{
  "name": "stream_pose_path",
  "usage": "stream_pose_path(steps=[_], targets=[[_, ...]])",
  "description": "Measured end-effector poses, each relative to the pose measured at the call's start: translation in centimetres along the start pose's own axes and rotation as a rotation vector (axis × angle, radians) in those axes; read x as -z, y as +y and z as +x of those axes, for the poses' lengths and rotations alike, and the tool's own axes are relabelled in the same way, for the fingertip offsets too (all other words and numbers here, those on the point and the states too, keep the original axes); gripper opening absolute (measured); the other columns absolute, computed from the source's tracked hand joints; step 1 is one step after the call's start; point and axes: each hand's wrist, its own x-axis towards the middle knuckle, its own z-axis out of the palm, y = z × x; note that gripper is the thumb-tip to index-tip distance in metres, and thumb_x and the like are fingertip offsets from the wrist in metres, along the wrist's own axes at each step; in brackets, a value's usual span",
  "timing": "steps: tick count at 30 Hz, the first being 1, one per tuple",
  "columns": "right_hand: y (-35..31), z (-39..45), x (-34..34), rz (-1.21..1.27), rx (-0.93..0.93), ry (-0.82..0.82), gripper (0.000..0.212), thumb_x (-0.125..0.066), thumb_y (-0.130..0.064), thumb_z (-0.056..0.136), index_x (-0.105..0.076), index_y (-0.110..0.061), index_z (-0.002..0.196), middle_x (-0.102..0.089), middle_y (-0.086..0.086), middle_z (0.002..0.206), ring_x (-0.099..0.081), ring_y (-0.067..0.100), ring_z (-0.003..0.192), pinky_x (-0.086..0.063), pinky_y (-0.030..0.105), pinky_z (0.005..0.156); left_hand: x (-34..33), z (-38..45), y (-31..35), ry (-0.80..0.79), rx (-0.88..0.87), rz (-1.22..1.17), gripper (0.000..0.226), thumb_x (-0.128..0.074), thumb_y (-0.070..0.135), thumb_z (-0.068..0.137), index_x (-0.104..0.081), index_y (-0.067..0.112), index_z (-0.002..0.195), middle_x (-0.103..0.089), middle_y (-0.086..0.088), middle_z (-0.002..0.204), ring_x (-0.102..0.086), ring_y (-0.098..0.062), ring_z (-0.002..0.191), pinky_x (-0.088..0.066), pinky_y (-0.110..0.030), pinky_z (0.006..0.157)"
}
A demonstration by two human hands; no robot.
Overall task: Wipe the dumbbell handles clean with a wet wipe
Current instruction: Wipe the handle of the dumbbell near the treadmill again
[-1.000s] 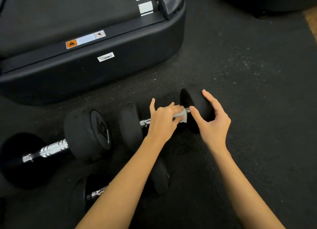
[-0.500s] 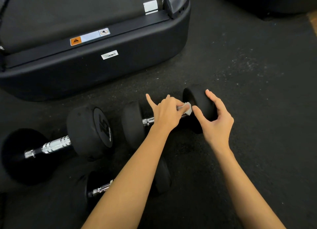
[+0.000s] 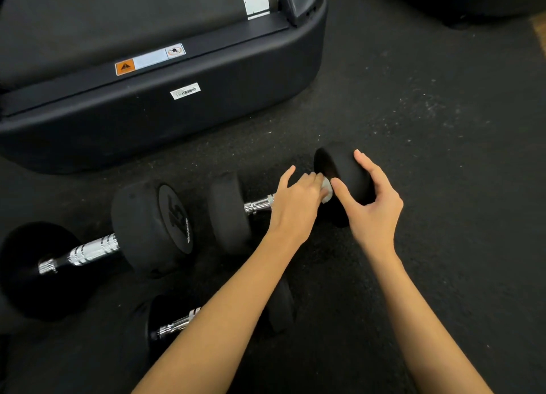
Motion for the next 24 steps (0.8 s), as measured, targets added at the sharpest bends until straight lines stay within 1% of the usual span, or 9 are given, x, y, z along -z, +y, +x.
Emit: stream_pose_path(steps=[2,4,7,11,15,17,19,22,24], targets=[[0.1,-0.1,0.1,0.003,0.005,0.001,0.056,-0.079,-0.023,0.082,-0.058,-0.024,0.134,-0.059,-0.008,0.137,-0.049,0.004,0.131,-0.042,0.036,0.109,0.0,-0.2,-0.2,0.01,-0.061,0.088,0.046,-0.057,0.016,0.096,-0.049,0.013,0.141,-0.06,-0.001,0.135,-0.051,-0.013,0.13,-0.01,-0.037,0.12],[0.1,-0.1,0.1,-0.001,0.004,0.0,0.056,-0.079,-0.024,0.082,-0.058,-0.024,0.134,-0.059,-0.009,0.137,-0.049,0.004,0.132,-0.042,0.036,0.109,0.4,0.2,-0.6,-0.032,-0.054,0.083,0.044,-0.052,0.019,0.1,-0.046,0.017,0.143,-0.056,0.001,0.14,-0.047,-0.014,0.133,-0.003,-0.037,0.12],[0.1,0.0,0.1,-0.004,0.002,-0.003,0.056,-0.079,-0.025,0.082,-0.058,-0.024,0.134,-0.059,-0.008,0.137,-0.049,0.003,0.131,-0.043,0.035,0.109,0.6,0.1,-0.6,0.017,-0.071,0.115,0.041,-0.057,0.018,0.097,-0.053,0.017,0.137,-0.061,0.0,0.133,-0.052,-0.014,0.129,-0.005,-0.04,0.12],[0.0,0.1,0.2,-0.021,0.019,-0.006,0.057,-0.079,-0.026,0.082,-0.058,-0.023,0.135,-0.058,-0.006,0.138,-0.049,0.003,0.131,-0.043,0.031,0.108,-0.1,-1.1,-0.9,0.131,-0.2,0.124,0.045,-0.078,0.013,0.078,-0.068,0.014,0.122,-0.07,-0.002,0.119,-0.063,-0.013,0.116,-0.02,-0.045,0.114],[0.0,-0.1,0.3,0.0,0.014,-0.008,0.057,-0.079,-0.023,0.081,-0.059,-0.022,0.134,-0.059,-0.006,0.138,-0.049,0.004,0.132,-0.042,0.031,0.109,1.1,-1.8,-1.7,0.171,-0.274,0.083,0.043,-0.082,0.009,0.072,-0.072,0.015,0.113,-0.072,-0.003,0.114,-0.064,-0.019,0.116,-0.018,-0.046,0.113],[0.0,-0.1,0.3,0.016,0.009,-0.008,0.056,-0.08,-0.022,0.081,-0.06,-0.022,0.133,-0.059,-0.007,0.137,-0.049,0.004,0.132,-0.041,0.035,0.111,1.9,-2.3,-2.1,0.169,-0.224,0.06,0.031,-0.081,0.007,0.073,-0.075,0.017,0.102,-0.074,-0.003,0.107,-0.063,-0.021,0.117,-0.018,-0.045,0.113],[0.0,0.0,0.2,0.029,0.002,-0.007,0.056,-0.08,-0.023,0.081,-0.06,-0.022,0.133,-0.059,-0.008,0.137,-0.049,0.004,0.132,-0.041,0.038,0.111,2.3,-2.6,-2.1,0.137,-0.121,0.055,0.027,-0.08,0.007,0.073,-0.075,0.016,0.098,-0.075,-0.003,0.101,-0.064,-0.023,0.115,-0.017,-0.044,0.112],[0.0,0.0,0.1,0.035,-0.017,0.001,0.056,-0.08,-0.023,0.081,-0.06,-0.024,0.133,-0.059,-0.008,0.137,-0.049,0.003,0.131,-0.041,0.036,0.111,2.2,-2.1,-0.9,0.075,-0.05,0.106,0.029,-0.077,0.0,0.07,-0.072,0.009,0.097,-0.073,-0.006,0.096,-0.067,-0.023,0.107,-0.017,-0.044,0.114],[0.0,0.1,0.0,0.033,-0.015,0.009,0.056,-0.08,-0.023,0.081,-0.06,-0.024,0.133,-0.059,-0.008,0.137,-0.049,0.003,0.131,-0.042,0.036,0.11,2.2,-1.6,0.2,0.0,-0.035,0.083,0.034,-0.07,-0.001,0.074,-0.068,0.005,0.108,-0.069,-0.009,0.106,-0.061,-0.025,0.115,-0.009,-0.046,0.119]])
